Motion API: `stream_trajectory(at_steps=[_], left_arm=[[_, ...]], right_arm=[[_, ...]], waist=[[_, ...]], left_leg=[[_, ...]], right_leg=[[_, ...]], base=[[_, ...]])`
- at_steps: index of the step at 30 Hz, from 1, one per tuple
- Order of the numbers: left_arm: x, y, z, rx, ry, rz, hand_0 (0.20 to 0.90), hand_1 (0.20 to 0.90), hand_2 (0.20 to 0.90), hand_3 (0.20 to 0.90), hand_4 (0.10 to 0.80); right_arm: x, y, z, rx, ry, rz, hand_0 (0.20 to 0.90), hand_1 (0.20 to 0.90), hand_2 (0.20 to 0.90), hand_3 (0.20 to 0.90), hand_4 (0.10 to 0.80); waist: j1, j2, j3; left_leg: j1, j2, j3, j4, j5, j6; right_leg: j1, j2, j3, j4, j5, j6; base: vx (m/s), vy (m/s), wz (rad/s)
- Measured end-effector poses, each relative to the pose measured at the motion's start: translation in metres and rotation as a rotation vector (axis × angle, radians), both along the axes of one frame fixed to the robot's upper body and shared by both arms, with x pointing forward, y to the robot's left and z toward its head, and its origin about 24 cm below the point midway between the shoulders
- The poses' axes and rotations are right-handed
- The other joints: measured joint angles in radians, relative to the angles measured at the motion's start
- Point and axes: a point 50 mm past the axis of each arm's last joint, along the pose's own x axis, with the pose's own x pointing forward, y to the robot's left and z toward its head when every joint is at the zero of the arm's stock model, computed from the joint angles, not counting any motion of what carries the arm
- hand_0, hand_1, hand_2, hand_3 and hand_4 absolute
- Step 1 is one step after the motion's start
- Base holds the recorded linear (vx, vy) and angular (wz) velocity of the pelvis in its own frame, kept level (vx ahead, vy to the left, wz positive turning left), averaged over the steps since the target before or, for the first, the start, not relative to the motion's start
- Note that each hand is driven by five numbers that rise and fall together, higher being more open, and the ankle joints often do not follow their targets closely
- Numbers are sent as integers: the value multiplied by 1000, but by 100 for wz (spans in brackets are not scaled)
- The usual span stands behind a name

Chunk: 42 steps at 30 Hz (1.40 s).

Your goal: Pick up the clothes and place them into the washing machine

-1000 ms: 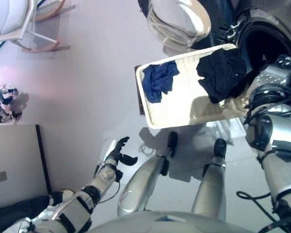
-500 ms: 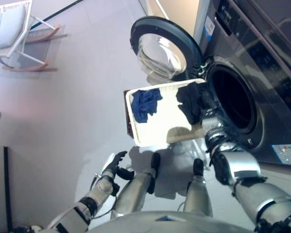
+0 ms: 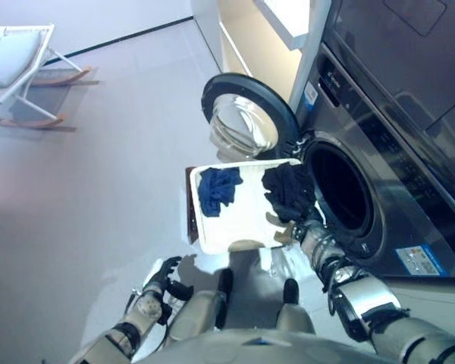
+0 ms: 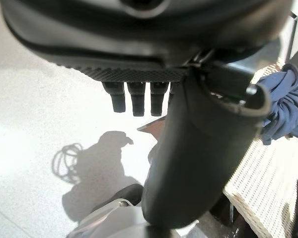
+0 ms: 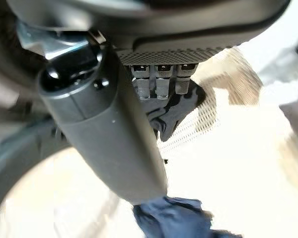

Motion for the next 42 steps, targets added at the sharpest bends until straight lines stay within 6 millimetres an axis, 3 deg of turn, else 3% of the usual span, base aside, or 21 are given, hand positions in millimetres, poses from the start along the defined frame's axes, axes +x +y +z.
stream_trajectory(at_steps=[2,5,7,9,10,11,12,17,20,22,24,25,26,28,29,30,32,35,39,42], left_arm=[[-3,2,-2,15,21,-4,900,900,900,900,800],[-11,8,-4,41,41,-10,900,900,900,900,800],[-15,14,-4,47,51,24,900,900,900,900,800],[-22,19,-6,57,72,51,900,900,900,900,800],[-23,21,-6,59,76,65,900,900,900,900,800],[-27,23,-7,67,81,69,900,900,900,900,800],[-29,24,-7,67,84,84,900,900,900,900,800],[-56,25,-14,61,143,104,900,900,900,900,800],[-57,22,-15,52,152,102,900,900,900,900,800],[-54,21,-14,51,143,101,900,900,900,900,800],[-46,24,-11,60,113,101,900,900,900,900,800],[-46,24,-11,64,110,102,900,900,900,900,800],[-45,24,-11,67,111,98,900,900,900,900,800],[-38,25,-9,79,101,94,900,900,900,900,800],[-40,28,-9,90,105,92,900,900,900,900,800],[-36,29,-6,95,85,75,900,900,900,900,800],[-32,31,-4,99,65,58,900,900,900,900,800],[-20,29,1,94,18,54,900,900,900,900,800],[-5,20,8,65,-46,24,900,900,900,900,800],[6,16,12,67,-81,1,900,900,900,900,800]], right_arm=[[-3,2,-3,-91,36,77,900,900,900,900,800],[0,17,-3,-225,57,243,900,900,900,900,800],[2,26,-3,-247,56,282,900,900,900,900,800],[0,27,-4,-271,64,290,900,900,900,900,800],[-5,24,-9,-278,88,286,900,900,900,900,800],[-15,20,-17,-279,124,279,900,900,900,900,800],[-22,17,-23,-285,156,281,900,900,900,900,800],[-20,25,-22,-281,150,320,900,900,900,900,800],[-17,21,-20,-304,151,309,900,900,900,900,800],[-13,23,-17,-311,140,312,900,900,900,900,800],[-8,27,-13,-385,135,374,900,900,900,900,800],[-5,29,-11,-404,124,392,900,900,900,900,800],[-5,30,-11,-415,123,399,900,900,900,900,800],[-3,25,-8,-444,122,399,900,900,900,900,800],[-2,30,-8,-450,116,414,900,900,900,900,800],[-2,36,-8,-443,109,429,900,900,900,900,800],[-1,46,-8,-435,103,462,900,900,900,900,800],[2,54,-6,-442,91,496,900,900,900,900,800],[24,48,15,-492,37,472,900,900,900,900,800],[40,38,32,-563,14,445,900,900,900,900,800]], waist=[[-10,4,-2],[-23,9,0],[-22,12,-1],[-32,6,-1],[-37,3,-1],[-37,-5,-2],[-25,-5,-3],[14,-10,-12],[33,-22,-14],[42,-21,-17],[79,-49,-11],[84,-45,-15],[80,-33,-22],[93,-34,-25],[111,-34,-25],[113,-35,-26],[131,-37,-27],[150,-35,-30],[177,-31,-29],[193,-18,-24]], left_leg=[[16,-7,-21,0,-6,-4],[36,16,-38,3,3,9],[43,34,-43,-23,18,8],[49,33,-42,-50,32,1],[62,29,-46,-60,40,-5],[83,24,-53,-67,43,-12],[103,31,-53,-77,41,-17],[132,91,-38,-99,41,-73],[78,93,-56,9,11,-104],[80,92,-58,24,-13,-98],[44,103,-61,69,-41,-104],[37,109,-68,43,-42,-102],[33,129,-43,7,-26,-121],[40,149,23,-31,10,-102],[50,154,48,-44,13,-90],[55,150,59,-39,18,-76],[61,125,67,-30,4,-69],[42,115,60,-25,1,-57],[-46,97,42,-22,15,-44],[-110,83,6,-4,18,-43]], right_leg=[[-3,3,-1,56,3,-11],[-112,23,3,253,9,-35],[-134,61,-49,207,-27,-39],[-124,80,-120,132,-26,-40],[-85,89,-123,94,-26,-39],[-36,100,-104,63,-27,-39],[-11,108,-105,50,-11,-68],[36,166,-130,-15,-5,-101],[29,173,-128,-11,-16,-138],[24,178,-118,2,-23,-148],[14,180,-63,-21,1,-158],[13,179,-63,-29,7,-152],[14,180,-74,-42,11,-145],[28,171,-78,-93,10,-124],[33,170,-87,-76,-6,-133],[45,159,-88,-45,-9,-136],[95,142,-93,-87,-21,-102],[96,133,-102,-109,-12,-89],[23,117,-120,-110,-5,-80],[-5,109,-170,-117,-4,-79]], base=[[-18,59,14],[38,-18,-12],[196,-127,-19],[238,-140,27],[234,-133,74],[220,-132,83],[309,-197,60],[74,-98,-1],[36,3,-5],[177,25,-19],[128,42,-52],[189,90,-48],[160,78,-8],[281,117,-15],[274,121,-31],[236,131,-24],[215,129,-3],[79,115,12],[23,94,17],[19,16,45]])
